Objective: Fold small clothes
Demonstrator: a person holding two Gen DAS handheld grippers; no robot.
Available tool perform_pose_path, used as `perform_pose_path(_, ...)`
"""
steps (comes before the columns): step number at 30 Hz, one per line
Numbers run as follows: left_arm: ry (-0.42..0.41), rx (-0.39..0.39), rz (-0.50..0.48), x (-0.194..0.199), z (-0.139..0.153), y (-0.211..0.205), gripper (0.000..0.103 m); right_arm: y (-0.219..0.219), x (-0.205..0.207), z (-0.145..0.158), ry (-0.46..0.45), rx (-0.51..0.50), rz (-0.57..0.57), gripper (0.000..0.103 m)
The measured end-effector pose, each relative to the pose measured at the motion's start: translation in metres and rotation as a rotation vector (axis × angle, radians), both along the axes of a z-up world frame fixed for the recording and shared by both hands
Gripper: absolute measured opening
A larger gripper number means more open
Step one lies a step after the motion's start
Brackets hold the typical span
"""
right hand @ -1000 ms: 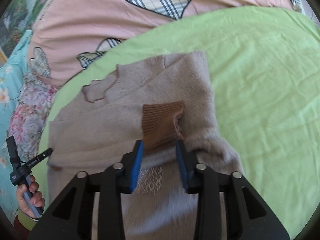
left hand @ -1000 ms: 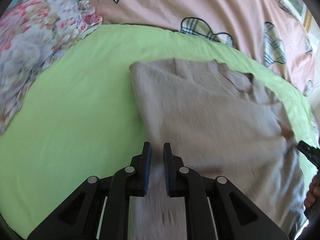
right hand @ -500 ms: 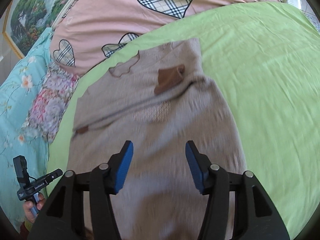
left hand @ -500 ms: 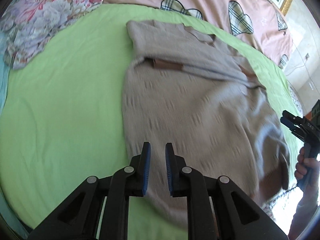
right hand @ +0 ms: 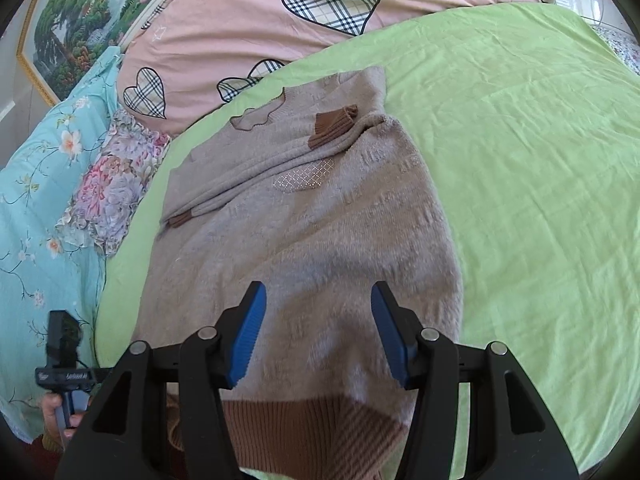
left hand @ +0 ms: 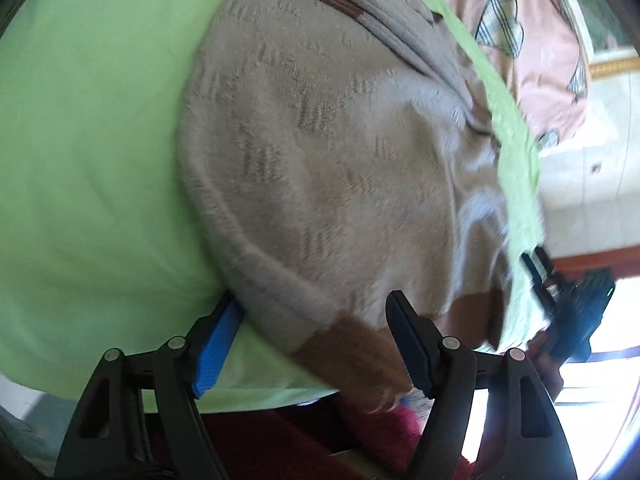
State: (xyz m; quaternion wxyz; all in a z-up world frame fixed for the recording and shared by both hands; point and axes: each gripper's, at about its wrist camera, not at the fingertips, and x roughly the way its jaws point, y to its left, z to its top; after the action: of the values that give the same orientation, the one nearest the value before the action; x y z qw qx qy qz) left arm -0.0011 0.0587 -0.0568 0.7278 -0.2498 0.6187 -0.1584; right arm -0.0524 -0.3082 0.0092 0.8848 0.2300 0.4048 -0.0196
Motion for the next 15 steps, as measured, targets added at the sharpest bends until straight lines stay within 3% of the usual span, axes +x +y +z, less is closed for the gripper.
perform_pose_path(2, -0.012, 0.012, 0.0, 0.0, 0.0, -0.003, 0.063, 0.0, -0.004, 0.0, 0.0, 0.002, 0.0, 0.056)
perform_pose_path(4, -0.042, 0.069, -0.029, -0.006, 0.002, -0.004, 0.024, -0.001, -0.008, 0.0, -0.006, 0.013, -0.002, 0.056)
perform_pose_path(6, -0.049, 0.07, -0.057, -0.012, -0.001, 0.004, 0.016, -0.003, -0.015, -0.001, -0.008, 0.032, -0.006, 0.056)
perform_pose_path(11, -0.102, 0.056, -0.108, -0.028, -0.001, 0.018, 0.02, -0.009, -0.037, -0.003, 0.025, 0.032, 0.011, 0.056)
perform_pose_path(14, -0.087, -0.015, -0.108, -0.026, -0.006, 0.015, 0.045, -0.015, -0.049, -0.01, 0.061, 0.02, 0.011, 0.056)
perform_pose_path(15, -0.086, -0.042, -0.114, -0.026, -0.006, 0.011, 0.06, -0.018, -0.051, -0.012, 0.068, 0.022, 0.01, 0.056)
